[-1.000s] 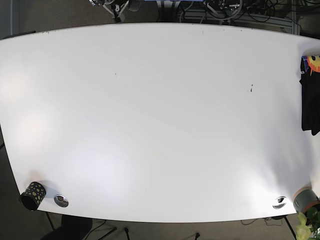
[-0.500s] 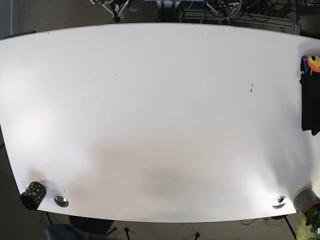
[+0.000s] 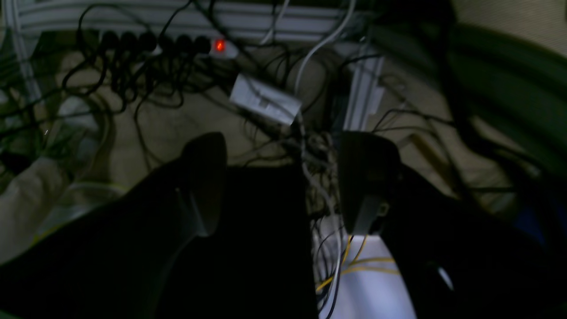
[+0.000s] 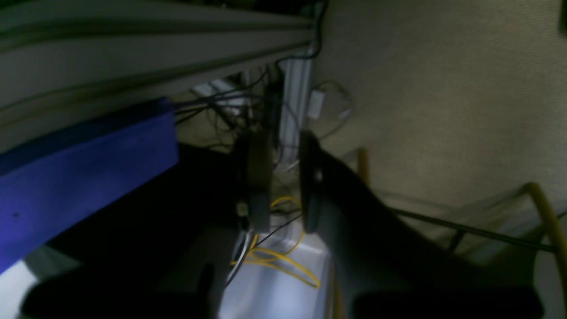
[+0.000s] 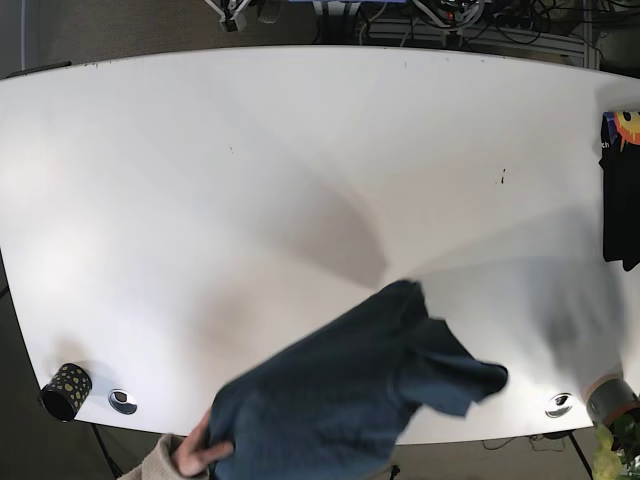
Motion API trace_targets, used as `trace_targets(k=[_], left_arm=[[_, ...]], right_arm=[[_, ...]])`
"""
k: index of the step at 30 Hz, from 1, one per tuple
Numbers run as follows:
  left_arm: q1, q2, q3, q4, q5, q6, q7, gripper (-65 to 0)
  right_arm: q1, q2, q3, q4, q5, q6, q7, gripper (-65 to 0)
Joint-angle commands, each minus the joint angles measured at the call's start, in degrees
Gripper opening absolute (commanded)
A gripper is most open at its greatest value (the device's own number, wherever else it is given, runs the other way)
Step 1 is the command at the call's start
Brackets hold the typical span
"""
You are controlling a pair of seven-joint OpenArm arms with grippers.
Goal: Fold the T-shirt properly
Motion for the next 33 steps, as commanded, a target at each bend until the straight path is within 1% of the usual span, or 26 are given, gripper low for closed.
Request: trace_targets(k=[1,4,8,14,18,23,28,30,33], left_arm=[[2.11,0.32,0.11,3.98,-0.06,-0.08,-0.2,-29.0],[4.22,0.41,0.19,7.85,-0.06,-0.08,0.06,-29.0],[7.12,0.41,1.51,12.16,-0.06,-0.08,0.06,-29.0],[13.71,0.15,3.01,23.06,-0.06,-0.08,0.06,-29.0],[18.02,0.15,3.01,30.89,-0.06,-0.43,0.06,-29.0],[24.61,0.15,2.83,41.87,-0.06,-5.35,0.59,-29.0],[30.68,-0.03,2.57,52.78,-0.15,-10.01,6.92,-29.0],[33.67,0.06,2.57,57.26,-0.15,-11.24,8.32,-29.0],[37.97,0.15,2.57,63.5,-0.15,-11.33,8.5,-29.0]], right_arm=[[-1.33,0.67,0.11,0.51,0.42,0.59,1.55,-55.3],[-3.17,0.75,0.11,4.03,0.42,0.59,1.9,-55.3],[-8.09,0.75,0.11,12.46,0.42,0.59,1.02,-55.2],[-16.01,0.75,0.11,27.23,0.42,0.67,-3.2,-55.3],[-21.11,0.75,0.11,35.23,0.5,0.67,-3.9,-55.3],[-28.31,0.75,0.28,43.59,0.5,0.67,-3.9,-55.3],[-34.91,0.4,4.68,49.74,0.5,1.11,-3.9,-55.3],[-37.37,0.4,5.65,51.67,0.5,1.11,-3.9,-55.3],[-41.5,0.49,6.26,55.98,0.5,1.11,-3.9,-55.3]])
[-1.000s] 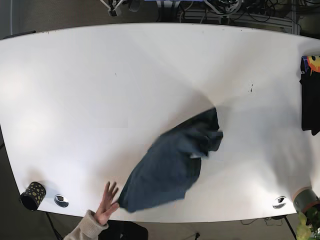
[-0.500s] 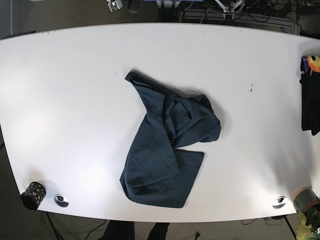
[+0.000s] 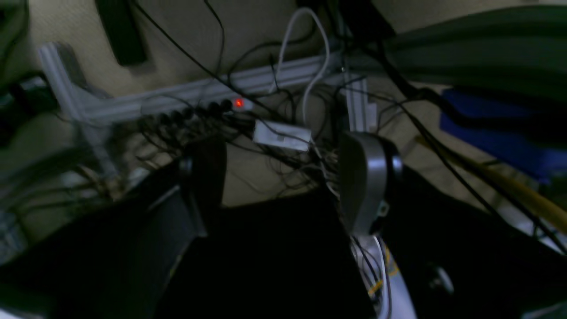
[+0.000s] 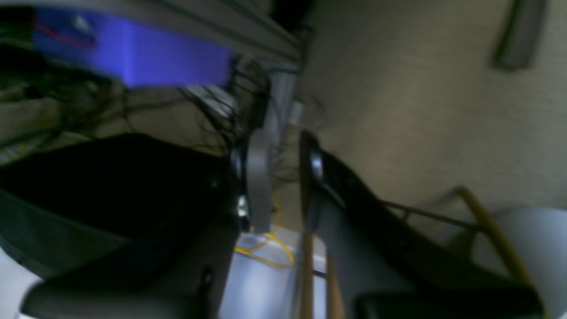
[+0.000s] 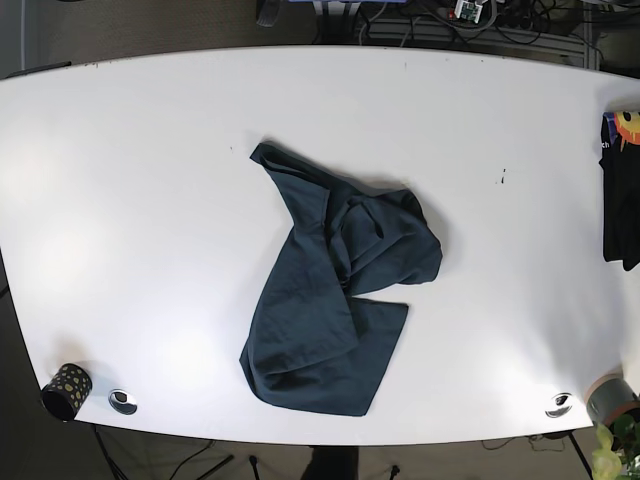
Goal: Fold the T-shirt properly
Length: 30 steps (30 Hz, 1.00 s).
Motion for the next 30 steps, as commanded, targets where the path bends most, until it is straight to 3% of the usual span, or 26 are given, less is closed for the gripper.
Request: trace_targets(k=[1,5,7,13,22,25,30], left_arm=[[2.92,0.1,-0.14,4.84,-0.15,-0.19,0.0,-29.0],[4.24,0.1,-0.67,9.5,-0.15,-0.19,4.57,-29.0],[4.24,0.19,-2.08,13.37,-0.41,-0.27,7.91,-29.0],[5.47,-0.16,-4.71,23.48,-7.01,-0.27,11.87,-29.0],[3.36,-0.25,-5.68,28.76,-9.12,-0.27,11.69,-29.0],[0.28,0.02,-7.17,28.76,-9.38,-0.27,11.69,-29.0],[-4.64,0.19,-11.48,28.58,-15.27,-0.27,11.78,-28.7]], right_arm=[[-3.72,0.07,0.27,4.12,0.55,0.79,0.84,-55.3],[-8.55,0.07,0.8,10.28,0.64,0.79,0.84,-55.3],[-11.1,0.25,1.51,13.79,3.01,0.79,0.84,-55.3],[-16.29,0.25,5.9,22.67,11.27,0.79,0.76,-55.3],[-16.2,0.34,11.09,31.99,18.13,0.87,0.76,-55.3],[-12.07,1.75,11.26,32.34,18.48,0.87,0.76,-55.3],[-5.3,2.45,11.0,32.17,18.57,0.87,0.76,-55.2]])
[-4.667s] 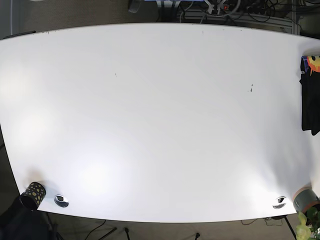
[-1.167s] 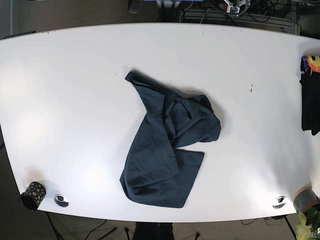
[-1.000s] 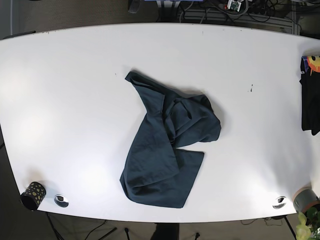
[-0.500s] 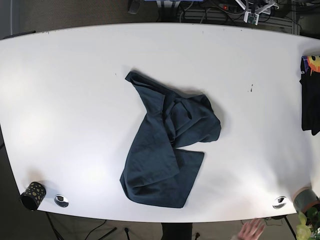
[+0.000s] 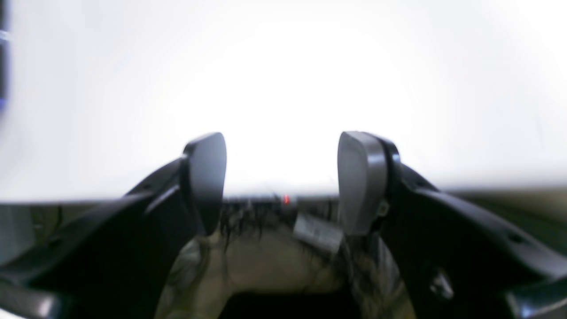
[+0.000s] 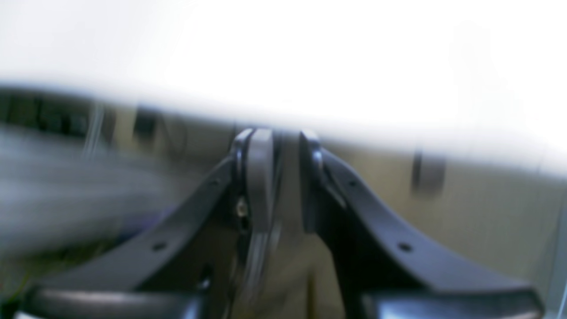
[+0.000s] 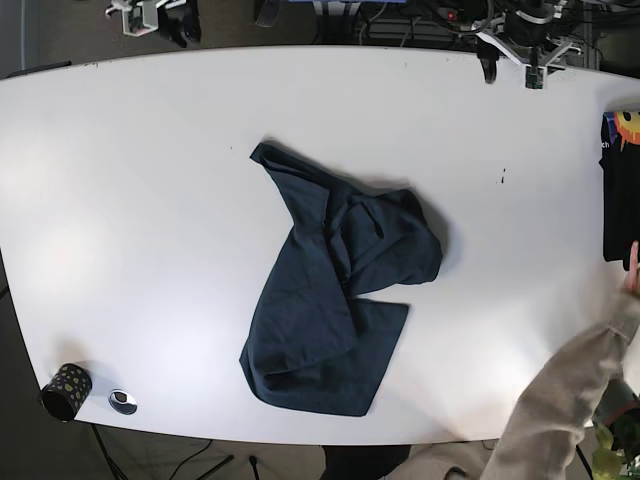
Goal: Fold the T-shirt properly
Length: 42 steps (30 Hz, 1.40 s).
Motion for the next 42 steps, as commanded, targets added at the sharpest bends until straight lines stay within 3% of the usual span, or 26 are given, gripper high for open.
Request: trace_targets(k=[1,5,9,11,15,17,23,31,38,42], left_arm=[[-1.37,-0.25,-2.46,0.89,-3.94,0.21,-1.03,-28.6],[-4.45,-0.51,-3.43,0.89,-6.13,0.21,-0.59,-27.9],[-6.73,-0.6,-3.52,0.89,-6.13,0.21,-0.59,-21.9],[-7.44,-0.6,-3.52,0.89,-6.13,0.21,-0.59,-18.2],[-8.67,-0.6,-3.52,0.8,-6.13,0.21,-0.68,-16.8],[-9.11,-0.6,-3.52,0.71,-6.13,0.21,-0.68,-16.9],[-9.19,-0.25,-3.34,0.71,-6.31,0.21,-0.77,-18.2],[-9.19,-0.16,-3.43,0.71,-6.4,0.21,-1.03,-17.8],[-9.55,-0.07,-3.43,0.8,-6.48,0.21,-1.03,-17.8],[-10.42,-0.07,-3.43,0.8,-6.48,0.21,-0.68,-17.8]], right_arm=[[1.86,0.2,0.03,0.91,0.82,0.33,1.06,-55.0],[7.13,0.28,0.03,0.91,0.73,0.33,1.06,-54.7],[11.97,0.37,-0.06,0.91,0.65,0.33,1.06,-54.5],[14.69,0.37,-0.06,1.0,0.56,0.33,0.01,-51.0],[20.23,0.46,-0.06,1.79,0.56,0.5,-5.18,-40.4],[23.4,0.46,-0.06,1.88,0.56,1.91,-7.91,-36.8],[34.03,0.37,-0.24,1.79,0.56,8.15,-17.66,-36.0],[48.63,0.37,-6.65,1.7,0.56,13.69,-32.61,-35.8],[58.03,0.46,-16.41,0.47,0.56,14.53,-41.05,-35.8],[63.4,0.46,-23.97,-3.13,0.47,14.53,-42.28,-35.8]])
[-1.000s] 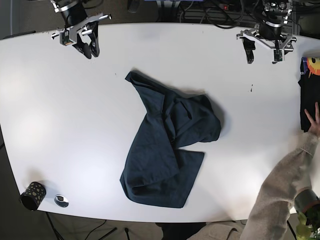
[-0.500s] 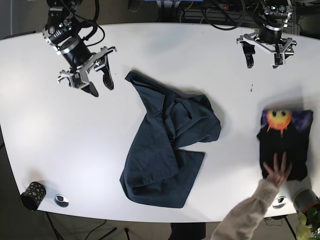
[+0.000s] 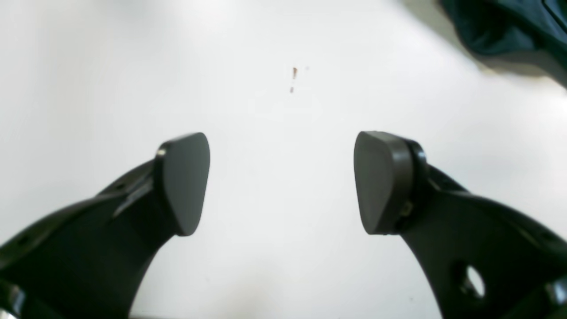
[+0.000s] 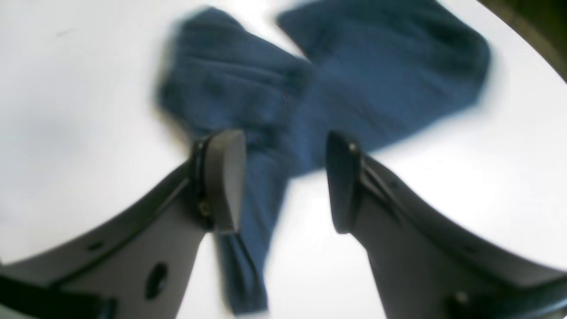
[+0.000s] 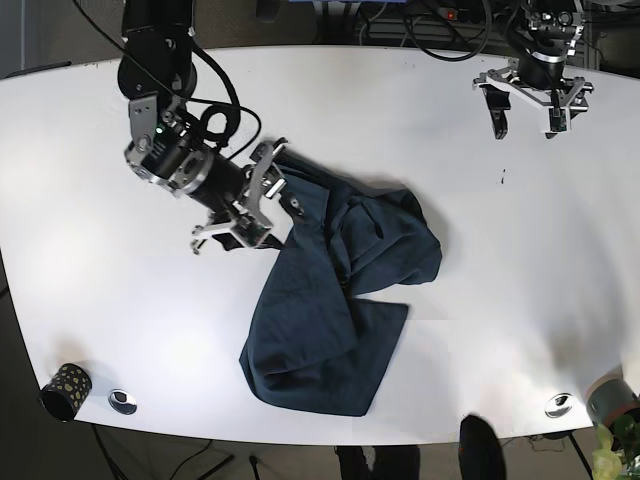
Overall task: Fold the T-shirt properly
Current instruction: 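Reach the right gripper to the dark blue shirt's edge and grasp it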
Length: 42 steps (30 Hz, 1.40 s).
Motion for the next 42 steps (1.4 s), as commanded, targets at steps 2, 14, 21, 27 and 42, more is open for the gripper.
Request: trace_targets(k=[2,14,21,27,42], left_arm=[[0.02,-0.22,-0.15,0.93,-0.58,0.12,-1.29,-17.8],[-0.07,1.36,-0.24,0.84,-0.23,0.12,-1.29,-17.9],[-0.33,1.36,-0.15,0.75,-0.14,0.12,-1.29,-17.9],[-0.33,1.36,-0.15,0.75,-0.14,0.12,-1.29,-17.9],[-0.24,1.36,-0.15,0.75,-0.14,0.12,-1.29,-17.9]], right_arm=[[4.35,0.29,-5.24,-3.52,0.78,-0.16,0.8,-35.8],[20.71,-1.65,-25.46,-24.27,0.78,-0.16,1.06,-35.8],[26.77,-6.48,-29.41,-35.87,0.69,-0.16,3.96,-32.8],[28.79,-8.07,-33.54,-42.38,0.69,-1.0,11.53,-22.4],[33.01,-7.89,-36.8,-57.41,0.69,-10.14,26.21,-22.0]])
